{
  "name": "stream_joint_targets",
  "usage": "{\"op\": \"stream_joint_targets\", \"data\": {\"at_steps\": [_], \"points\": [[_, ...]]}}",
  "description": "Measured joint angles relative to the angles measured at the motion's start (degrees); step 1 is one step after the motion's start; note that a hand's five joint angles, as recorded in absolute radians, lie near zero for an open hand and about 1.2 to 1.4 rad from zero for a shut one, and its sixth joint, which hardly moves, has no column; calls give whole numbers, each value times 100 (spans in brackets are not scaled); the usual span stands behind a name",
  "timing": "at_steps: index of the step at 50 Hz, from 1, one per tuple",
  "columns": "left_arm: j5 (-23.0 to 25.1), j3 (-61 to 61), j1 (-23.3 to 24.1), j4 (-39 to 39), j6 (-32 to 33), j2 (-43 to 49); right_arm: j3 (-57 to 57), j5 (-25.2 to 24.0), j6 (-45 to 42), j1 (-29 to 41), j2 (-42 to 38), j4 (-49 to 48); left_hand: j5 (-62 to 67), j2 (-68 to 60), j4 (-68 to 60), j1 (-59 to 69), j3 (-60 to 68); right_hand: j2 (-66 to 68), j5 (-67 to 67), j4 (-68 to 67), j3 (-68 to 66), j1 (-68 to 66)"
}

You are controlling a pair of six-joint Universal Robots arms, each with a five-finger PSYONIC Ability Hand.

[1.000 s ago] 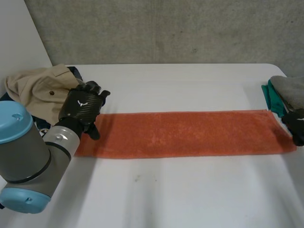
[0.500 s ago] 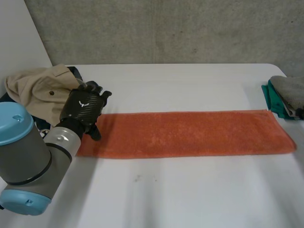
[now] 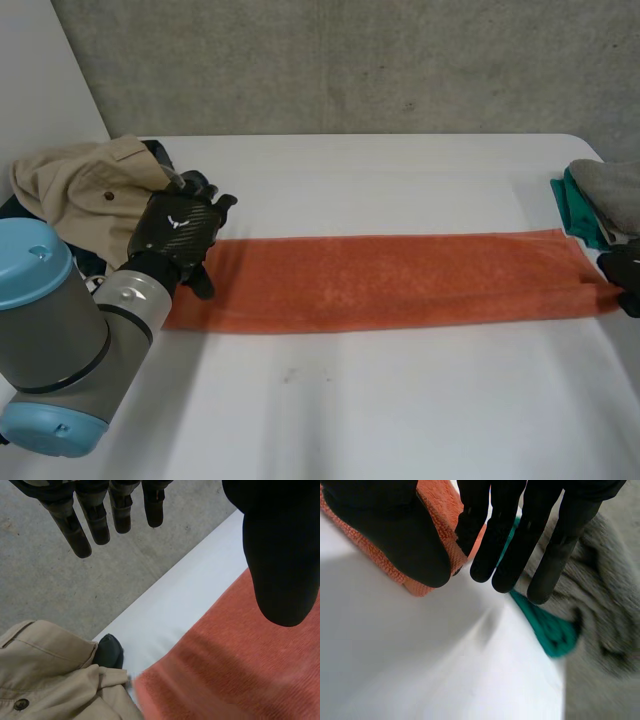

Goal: Fold the laundry.

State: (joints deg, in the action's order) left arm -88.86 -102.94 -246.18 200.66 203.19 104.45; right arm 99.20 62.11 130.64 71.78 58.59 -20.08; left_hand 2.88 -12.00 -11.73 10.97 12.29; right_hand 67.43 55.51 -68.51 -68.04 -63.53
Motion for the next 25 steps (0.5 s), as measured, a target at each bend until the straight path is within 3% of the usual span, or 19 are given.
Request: {"op": "stream_joint_targets", "data": {"at_steps": [6,14,20,25], "points": [[0,-9,-4,0,1,-55,-140,541,-221,-359,142,0,0,0,0,0,0,0,0,-3,-5,0],[-3,-15,-2,0,1,-115,-244,781,-907,-834,509,-9,0,0,0,0,0,0,-2,-16,-17,0],[-9,-16,-5,0,1,-201,-253,759,-792,-20,931,-34,0,0,0,0,0,0,-2,-27,-18,0],[-19,-7,-16,0,-25,-365,-303,714,-397,1244,1223,-99,0,0,0,0,0,0,-2,-27,-22,0]]}}
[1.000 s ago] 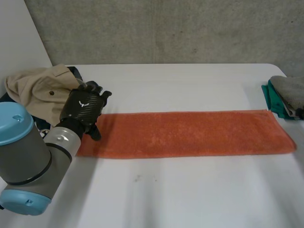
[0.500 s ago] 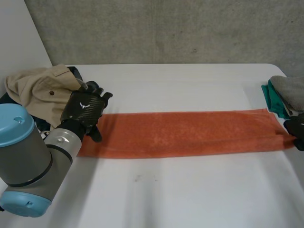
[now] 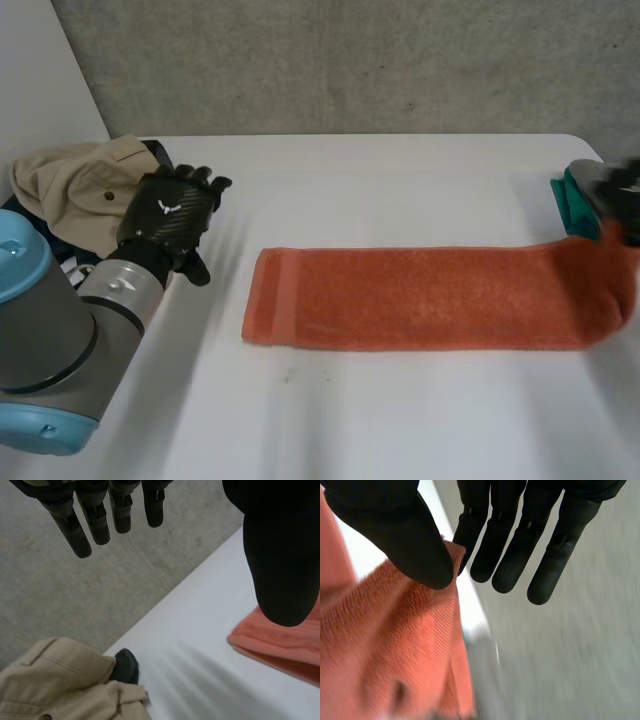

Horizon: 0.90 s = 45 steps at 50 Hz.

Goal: Fold the laundry.

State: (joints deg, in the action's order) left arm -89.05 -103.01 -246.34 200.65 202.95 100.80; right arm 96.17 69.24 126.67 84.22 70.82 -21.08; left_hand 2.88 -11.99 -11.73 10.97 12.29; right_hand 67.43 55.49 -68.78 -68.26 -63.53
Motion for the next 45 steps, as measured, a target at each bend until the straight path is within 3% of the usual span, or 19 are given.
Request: {"op": "stream_joint_targets", "data": {"at_steps": [1,8,13,16,19,21,23,24,25,27,35,41,45], "points": [[-3,5,-9,0,-27,-63,-56,-14,145,574,52,-60,-2,0,0,0,0,0,0,0,-2,0],[-8,40,-62,0,-282,-279,-467,-100,519,2767,-226,-548,0,0,0,0,0,0,0,0,-3,0],[-8,51,-77,0,-386,-304,-799,-226,574,3679,-766,-789,0,0,0,0,0,0,0,-1,-14,0],[-8,58,-85,0,-435,-284,-1206,-348,588,4476,-1501,-923,0,0,0,0,0,0,0,-1,-14,0],[-5,70,-88,1,-441,-247,-1393,-369,586,4791,-1967,-932,0,0,0,0,0,0,0,-2,-14,0],[-3,85,-89,3,-440,-210,-1443,-362,588,4888,-2146,-923,1,0,0,0,0,-488,-388,543,510,330],[-1,119,-84,6,-438,-159,-1460,-317,605,4958,-2301,-888,0,0,0,0,0,-2214,-2036,2247,2222,1831],[-1,119,-84,6,-438,-159,-1460,-317,605,4958,-2301,-888,0,0,0,0,0,-2214,-2036,2247,2222,1831],[1,179,-71,13,-435,-98,-1428,-190,678,4972,-2305,-833,0,0,0,0,0,-4356,-4226,4359,4332,3952],[4,257,-48,26,-435,-33,-1370,-2,811,4953,-2219,-757,0,0,0,0,0,-5191,-4973,5259,5227,4810],[10,806,405,187,-446,420,-785,911,2007,4179,-1023,-83,-1,0,0,0,0,-5490,-5266,5623,5582,5040],[-14,1324,1047,265,-424,1003,-156,1054,2522,3449,-500,439,1,0,0,0,0,-5490,-5266,5623,5582,5040],[-44,1535,1320,271,-415,1326,243,1057,2422,3007,-468,567,0,0,0,0,0,-5356,-5112,5474,5433,4935]]}}
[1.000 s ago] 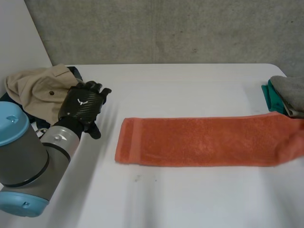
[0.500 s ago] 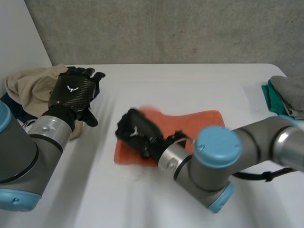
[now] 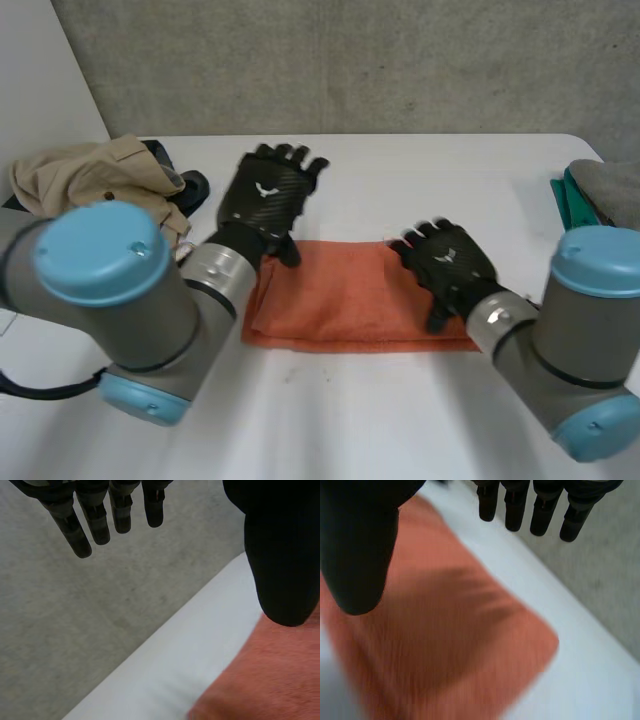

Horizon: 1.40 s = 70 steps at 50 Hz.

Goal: Fold the laundry.

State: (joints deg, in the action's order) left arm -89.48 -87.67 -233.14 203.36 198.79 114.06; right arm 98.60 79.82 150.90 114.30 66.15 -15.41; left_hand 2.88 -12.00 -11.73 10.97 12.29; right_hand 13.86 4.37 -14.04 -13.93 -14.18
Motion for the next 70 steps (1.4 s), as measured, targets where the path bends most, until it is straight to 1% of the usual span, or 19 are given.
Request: {"op": "stream_joint_targets", "data": {"at_steps": [2,6,8,15,21,25,28,29,31,33,36,38,42,46,50,57,61,65,70], "points": [[-10,42,85,-2,2,102,169,16,-189,-225,-33,17,0,0,0,0,0,378,332,-373,-381,-329],[-23,6,146,-18,2,151,387,181,-844,-649,-144,-1,0,0,0,0,0,4364,4063,-4223,-4265,-4292],[-26,-48,138,-27,3,112,396,309,-1159,-773,-174,-32,0,0,0,0,0,5241,4962,-5090,-5114,-4871],[-26,-378,-83,-39,-9,-362,42,660,-2040,-730,-195,-368,0,0,0,0,0,5360,5124,-5451,-5421,-4871],[-26,-689,-387,-39,-34,-848,-361,509,-2206,270,-201,-1052,-1,0,0,0,0,5360,5263,-5454,-5426,-4871],[-31,-928,-607,-46,-40,-1129,-420,-69,-2130,1185,-377,-1594,0,0,0,0,0,5360,5297,-5455,-5427,-4871],[-34,-1068,-748,-46,-47,-1244,-385,-567,-2093,1593,-609,-1758,0,0,0,0,0,5360,5309,-5463,-5427,-4871],[-34,-1100,-785,-45,-52,-1265,-380,-645,-2087,1642,-649,-1773,0,0,0,0,0,5288,5236,-5373,-5341,-4849],[-34,-1141,-839,-44,-69,-1289,-365,-936,-2051,1794,-806,-1806,-1,0,0,0,0,4283,4353,-4409,-4315,-4203],[-34,-1157,-879,-41,-121,-1298,-370,-1121,-1951,1880,-930,-1800,0,0,0,0,0,2212,2273,-2406,-2286,-2200],[-34,-1127,-899,-37,-255,-1293,-392,-1055,-1696,1883,-952,-1742,0,0,0,0,0,114,77,-185,-171,-83],[-34,-1067,-897,-36,-401,-1277,-379,-883,-1299,1785,-806,-1658,0,0,0,0,0,-142,-160,134,147,126],[-32,-914,-865,-37,-657,-1215,-302,-637,-355,1467,-323,-1473,0,0,0,0,0,-142,-160,155,152,126],[-23,-583,-675,-47,-947,-1014,-193,-470,1246,862,434,-1080,0,0,-1,18,0,-142,-160,155,152,126],[-7,-38,-210,-145,-1085,-560,-239,-400,2403,231,815,-380,0,0,-2,18,0,-142,-160,155,152,126],[-5,1106,480,-716,-1142,609,-671,-241,2749,-379,540,644,0,0,-3,18,0,-142,-160,155,152,126],[-77,1626,625,-1089,-1168,1233,-1023,-232,2642,-441,76,931,0,-10,-14,18,9,-142,-160,155,152,126],[-413,1896,643,-1427,-1152,1670,-1430,-390,2552,-425,-476,1153,0,-10,-14,18,11,-142,-160,155,152,126],[-945,1758,602,-1635,-1019,1770,-1775,-739,2522,-289,-943,1326,0,-10,-14,18,11,-142,-160,155,152,126]]}}
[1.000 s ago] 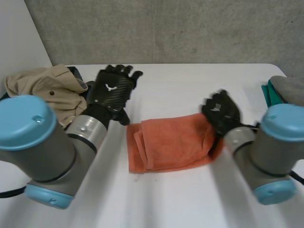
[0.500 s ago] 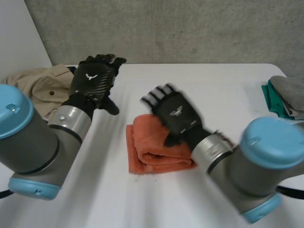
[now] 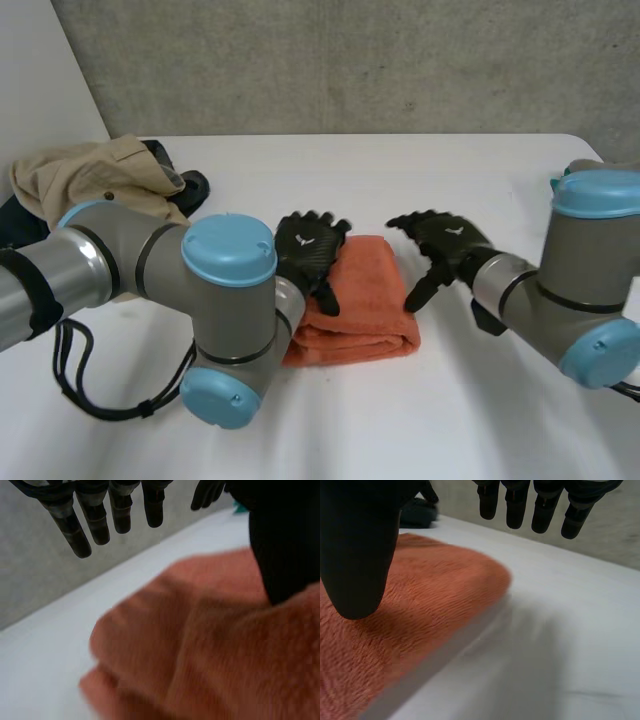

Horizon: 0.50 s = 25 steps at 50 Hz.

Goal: Fold the laundry.

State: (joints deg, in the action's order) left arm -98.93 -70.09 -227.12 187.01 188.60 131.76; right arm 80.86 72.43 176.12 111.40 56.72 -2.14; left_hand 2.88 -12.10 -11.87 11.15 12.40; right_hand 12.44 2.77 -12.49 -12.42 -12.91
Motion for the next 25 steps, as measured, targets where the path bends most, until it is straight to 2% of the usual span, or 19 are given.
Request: {"op": "stream_joint_targets", "data": {"at_steps": [5,10,17,21,25], "points": [[-304,-370,-73,-153,399,-85,-204,-214,-50,305,-293,63,0,0,0,0,-5,0,0,0,0,0],[-374,-702,-189,-249,899,-160,-315,-180,-283,542,-549,68,0,2,6,0,-9,0,0,0,0,0],[-312,-872,-251,-297,1137,-225,-397,402,-984,625,-666,181,1,2,6,0,-9,-1,0,0,0,0],[-198,-897,-276,-284,1121,-524,-271,771,-1575,668,-350,189,0,9,8,0,-10,-1,-2,0,0,0],[84,-886,-312,-247,1075,-958,8,922,-1886,753,46,22,0,9,10,0,-10,-1,-3,0,0,0]]}}
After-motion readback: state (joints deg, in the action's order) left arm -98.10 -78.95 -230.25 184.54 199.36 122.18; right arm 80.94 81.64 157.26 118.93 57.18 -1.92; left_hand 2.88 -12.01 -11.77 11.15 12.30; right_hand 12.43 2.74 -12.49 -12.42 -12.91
